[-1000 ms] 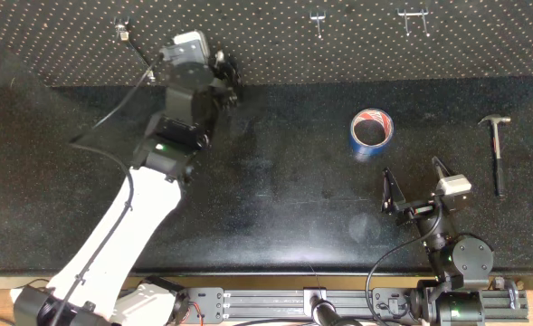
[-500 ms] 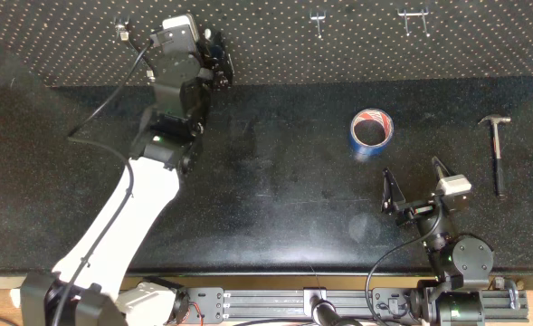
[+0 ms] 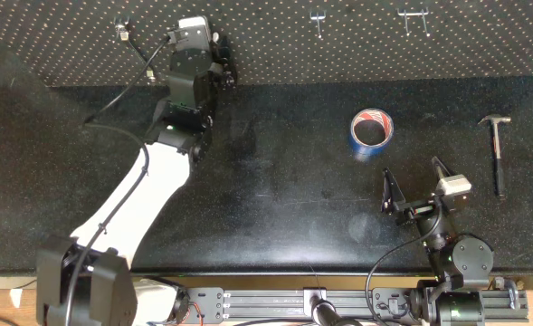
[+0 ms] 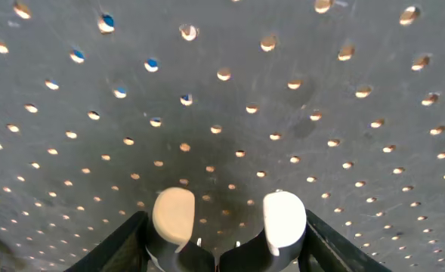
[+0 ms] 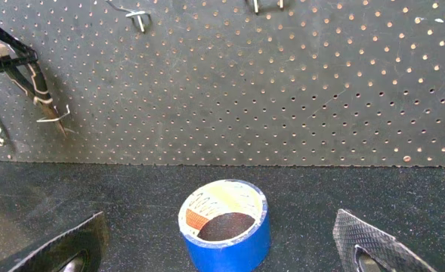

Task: Place Tools Onto Pegboard

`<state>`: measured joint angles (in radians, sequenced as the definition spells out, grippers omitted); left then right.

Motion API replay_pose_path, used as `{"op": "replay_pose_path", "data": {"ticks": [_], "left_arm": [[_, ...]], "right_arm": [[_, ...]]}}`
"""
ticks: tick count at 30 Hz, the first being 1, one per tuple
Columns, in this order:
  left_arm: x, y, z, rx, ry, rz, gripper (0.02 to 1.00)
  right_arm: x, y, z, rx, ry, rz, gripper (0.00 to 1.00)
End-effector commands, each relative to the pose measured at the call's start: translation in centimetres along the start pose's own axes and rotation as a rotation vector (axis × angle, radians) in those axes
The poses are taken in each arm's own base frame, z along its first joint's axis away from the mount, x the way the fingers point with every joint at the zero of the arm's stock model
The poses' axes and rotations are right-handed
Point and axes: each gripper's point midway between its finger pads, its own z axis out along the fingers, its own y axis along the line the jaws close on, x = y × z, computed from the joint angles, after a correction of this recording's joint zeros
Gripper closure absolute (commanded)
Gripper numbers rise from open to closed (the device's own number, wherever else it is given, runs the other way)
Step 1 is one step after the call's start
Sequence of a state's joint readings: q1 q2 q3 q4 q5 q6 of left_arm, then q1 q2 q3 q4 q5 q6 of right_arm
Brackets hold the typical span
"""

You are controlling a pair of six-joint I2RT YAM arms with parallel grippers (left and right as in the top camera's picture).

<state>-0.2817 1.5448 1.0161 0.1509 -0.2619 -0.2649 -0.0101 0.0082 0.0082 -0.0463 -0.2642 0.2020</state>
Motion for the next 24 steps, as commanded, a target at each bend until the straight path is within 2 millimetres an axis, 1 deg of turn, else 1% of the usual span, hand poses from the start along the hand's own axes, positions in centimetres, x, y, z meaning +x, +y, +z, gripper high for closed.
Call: {"op": "replay_pose_path", "data": {"ticks": [1,5,8,9,10,11,12,13,14,16,17,18,20,21,22,23,24], "left_arm": [[0.0,0.4,1.2,-0.026,-0.002,0.018,0.991],[2.0,0.6,2.4,-0.035,0.043,0.031,0.989],[2.0,0.5,2.5,-0.035,0.042,0.03,0.989],[1.8,0.5,2.5,-0.032,0.031,0.028,0.822],[1.4,0.4,2.5,-0.028,0.016,0.023,0.822],[1.2,0.3,2.5,-0.025,0.006,0.02,0.617],[1.1,0.3,2.5,-0.024,0.002,0.019,0.529],[1.0,0.3,2.5,-0.023,0.001,0.019,0.404],[1.0,0.3,2.5,-0.024,0.001,0.019,0.321],[1.1,0.3,2.5,-0.025,0.005,0.02,0.082],[1.3,0.3,2.5,-0.026,0.01,0.021,0.023],[1.3,0.3,2.5,-0.026,0.011,0.022,0.023],[0.2,0.2,1.8,-0.021,-0.01,0.016,0.025],[-0.7,0.5,0.6,-0.025,-0.015,0.014,0.023],[-1.1,1.3,-1.0,-0.04,0.009,0.018,0.023],[-1.0,2.6,-3.1,-0.061,0.036,0.02,0.023],[-0.7,3.6,-4.5,-0.077,0.045,0.017,0.023]], "right_arm": [[0.1,0.3,0.0,-0.016,0.002,0.01,0.025],[0.1,0.3,0.0,-0.016,0.002,0.01,0.025],[0.1,0.3,0.0,-0.016,0.002,0.01,0.025],[0.1,0.3,0.0,-0.016,0.002,0.01,0.025],[0.1,0.3,0.0,-0.016,0.002,0.01,0.025],[0.1,0.3,0.0,-0.016,0.002,0.01,0.025],[0.1,0.3,0.0,-0.016,0.002,0.01,0.025],[0.1,0.3,0.0,-0.016,0.002,0.01,0.025],[0.1,0.3,0.0,-0.016,0.002,0.01,0.025],[0.1,0.3,0.0,-0.016,0.002,0.01,0.025],[0.1,0.3,0.0,-0.016,0.002,0.01,0.025],[0.1,0.3,0.0,-0.016,0.002,0.01,0.025],[0.1,0.3,0.0,-0.016,0.002,0.01,0.025],[0.1,0.3,0.0,-0.016,0.002,0.01,0.025],[0.1,0.3,0.0,-0.016,0.002,0.01,0.025],[0.1,0.3,0.0,-0.016,0.002,0.01,0.025],[0.1,0.3,0.0,-0.016,0.002,0.01,0.025]]}}
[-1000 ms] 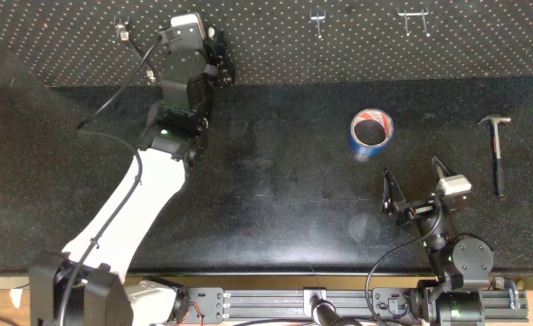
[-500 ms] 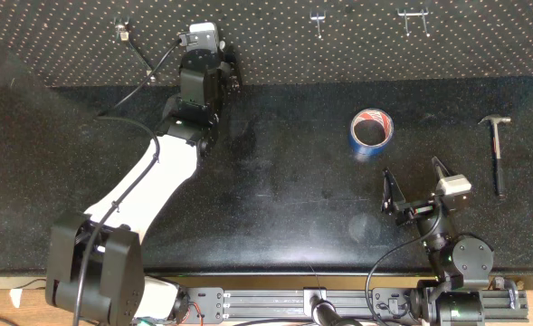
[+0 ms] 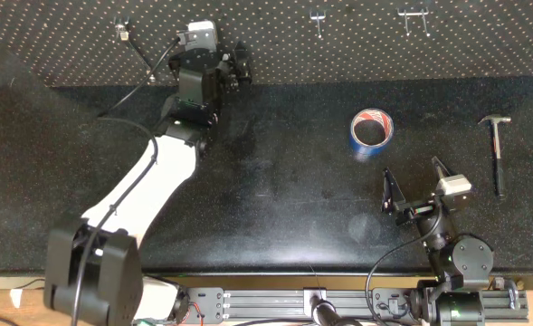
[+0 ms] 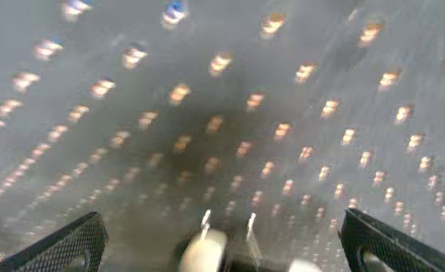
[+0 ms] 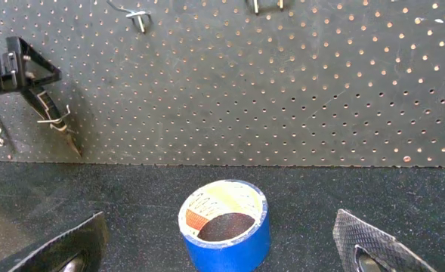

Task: Place Tools Onto Pegboard

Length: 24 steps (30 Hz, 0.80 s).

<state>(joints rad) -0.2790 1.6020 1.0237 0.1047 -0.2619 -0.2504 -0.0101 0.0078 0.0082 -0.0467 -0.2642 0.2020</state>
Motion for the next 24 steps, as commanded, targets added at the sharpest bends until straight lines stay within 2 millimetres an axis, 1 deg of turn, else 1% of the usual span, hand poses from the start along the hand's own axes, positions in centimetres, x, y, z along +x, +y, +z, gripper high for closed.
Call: {"op": "replay_pose_path", "data": {"ticks": [1,2,3,6,7,9,11,14,17,20,22,23,24], "left_arm": [[-2.2,4.5,-7.3,-0.062,-0.046,-0.032,0.025],[-0.8,5.7,-8.7,-0.071,-0.054,-0.047,0.023],[0.6,6.4,-9.9,-0.071,-0.069,-0.053,0.023],[4.0,7.7,-12.6,-0.053,-0.149,-0.072,0.023],[5.4,8.2,-13.6,-0.038,-0.179,-0.082,0.023],[6.6,9.0,-15.1,-0.009,-0.222,-0.101,0.023],[7.3,10.1,-16.5,-0.004,-0.285,-0.121,0.02],[8.7,10.5,-17.3,0.001,-0.329,-0.128,0.023],[9.5,10.6,-17.9,0.023,-0.405,-0.137,0.023],[9.1,10.6,-18.5,0.03,-0.441,-0.137,0.023],[9.8,10.4,-18.5,0.046,-0.413,-0.13,0.023],[11.0,10.2,-18.3,0.056,-0.368,-0.121,0.023],[11.7,10.3,-18.2,0.052,-0.341,-0.118,0.023]], "right_arm": [[0.1,0.3,0.0,-0.016,0.002,0.01,0.025],[0.1,0.3,0.0,-0.016,0.002,0.01,0.025],[0.1,0.3,0.0,-0.016,0.002,0.01,0.025],[0.1,0.3,0.0,-0.016,0.002,0.01,0.025],[0.1,0.3,0.0,-0.016,0.002,0.01,0.025],[0.1,0.3,0.0,-0.016,0.002,0.01,0.025],[0.1,0.3,0.0,-0.016,0.002,0.01,0.025],[0.1,0.3,0.0,-0.016,0.002,0.01,0.025],[0.1,0.3,0.0,-0.016,0.002,0.01,0.025],[0.1,0.3,0.0,-0.016,0.002,0.01,0.025],[0.1,0.3,0.0,-0.016,0.002,0.01,0.025],[0.1,0.3,0.0,-0.016,0.002,0.01,0.025],[0.1,0.3,0.0,-0.016,0.002,0.01,0.025]]}}
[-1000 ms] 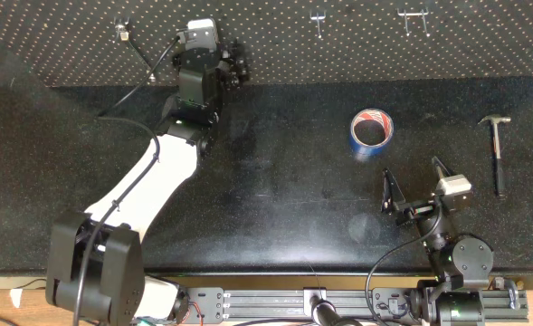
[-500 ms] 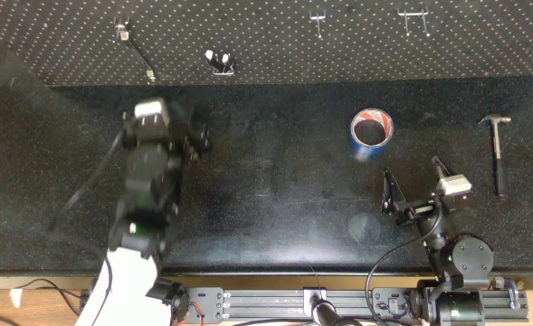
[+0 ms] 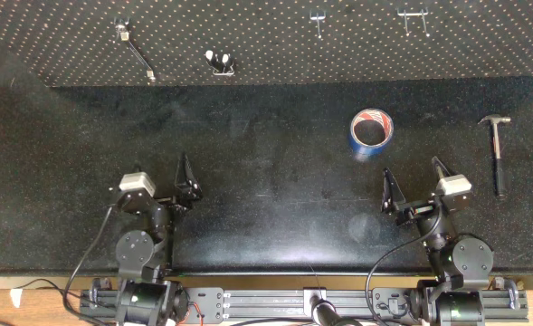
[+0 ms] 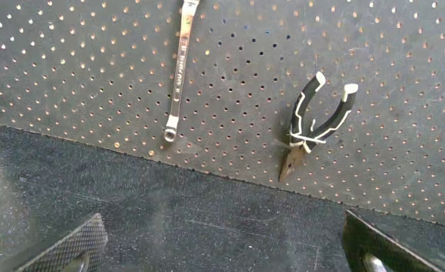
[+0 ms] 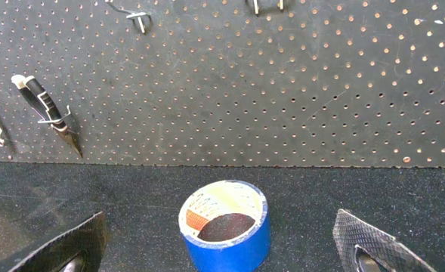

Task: Place Tools Onto Pegboard

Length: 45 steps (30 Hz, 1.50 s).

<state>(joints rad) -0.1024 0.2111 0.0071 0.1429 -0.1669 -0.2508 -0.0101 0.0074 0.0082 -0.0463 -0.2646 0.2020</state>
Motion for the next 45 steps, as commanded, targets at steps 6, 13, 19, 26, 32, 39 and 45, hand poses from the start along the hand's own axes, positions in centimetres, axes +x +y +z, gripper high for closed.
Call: {"op": "replay_pose_path", "data": {"ticks": [6,13,19,26,32,39,45], "left_arm": [[1.0,0.5,-1.1,0.016,0.034,0.103,0.023],[0.9,-0.8,-1.3,0.089,0.03,0.1,0.023],[0.9,-0.8,-1.3,0.089,0.031,0.1,0.023],[0.9,-0.8,-1.3,0.089,0.031,0.1,0.023],[0.9,-0.8,-1.3,0.089,0.031,0.1,0.023],[0.9,-0.8,-1.3,0.089,0.031,0.1,0.023],[0.9,-0.8,-1.3,0.089,0.031,0.1,0.023]], "right_arm": [[0.2,0.3,0.0,-0.015,0.002,0.01,0.025],[0.2,0.3,0.0,-0.015,0.002,0.01,0.025],[0.2,0.3,0.0,-0.015,0.002,0.01,0.025],[0.2,0.3,0.0,-0.015,0.002,0.01,0.025],[0.2,0.3,0.0,-0.015,0.002,0.01,0.025],[0.2,0.3,0.0,-0.015,0.002,0.01,0.025],[0.2,0.3,0.0,-0.015,0.002,0.01,0.027]]}}
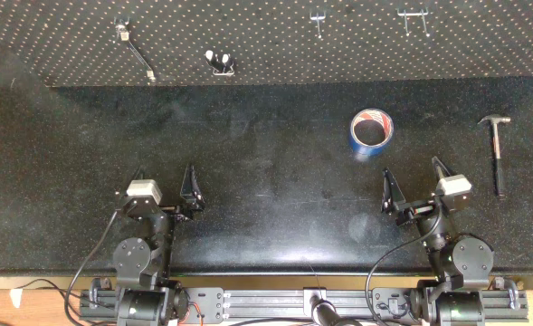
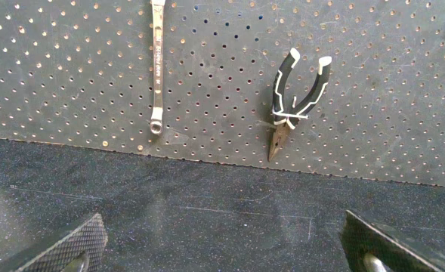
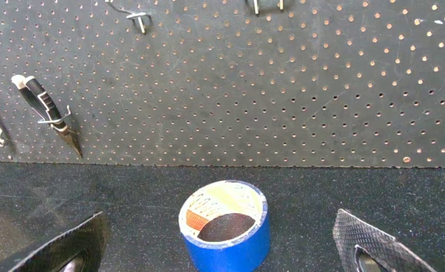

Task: Place Tools Onto Pegboard

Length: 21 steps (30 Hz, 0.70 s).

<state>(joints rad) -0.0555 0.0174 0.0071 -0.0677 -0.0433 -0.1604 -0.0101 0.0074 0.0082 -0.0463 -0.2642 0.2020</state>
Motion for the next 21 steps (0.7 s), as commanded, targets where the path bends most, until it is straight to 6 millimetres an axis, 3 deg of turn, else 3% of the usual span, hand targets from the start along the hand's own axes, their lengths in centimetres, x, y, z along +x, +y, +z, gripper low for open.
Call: {"op": "replay_pose_path", "data": {"ticks": [1,12,15,19,21], "left_arm": [[0.0,-0.3,-0.1,0.017,-0.001,0.012,0.023],[0.0,-0.3,-0.1,0.017,-0.001,0.012,0.023],[0.0,-0.3,-0.1,0.017,-0.001,0.012,0.023],[0.0,-0.3,-0.1,0.017,-0.001,0.012,0.023],[0.0,-0.3,-0.1,0.017,-0.001,0.012,0.023]], "right_arm": [[0.2,0.3,0.0,-0.016,0.002,0.01,0.025],[0.2,0.2,0.0,-0.012,0.002,0.003,0.025],[0.1,-0.6,0.0,0.034,-0.001,0.004,0.025],[-1.8,-0.1,-0.2,0.023,-0.01,0.092,0.025],[-2.0,1.0,0.9,-0.026,0.095,0.115,0.025]]}}
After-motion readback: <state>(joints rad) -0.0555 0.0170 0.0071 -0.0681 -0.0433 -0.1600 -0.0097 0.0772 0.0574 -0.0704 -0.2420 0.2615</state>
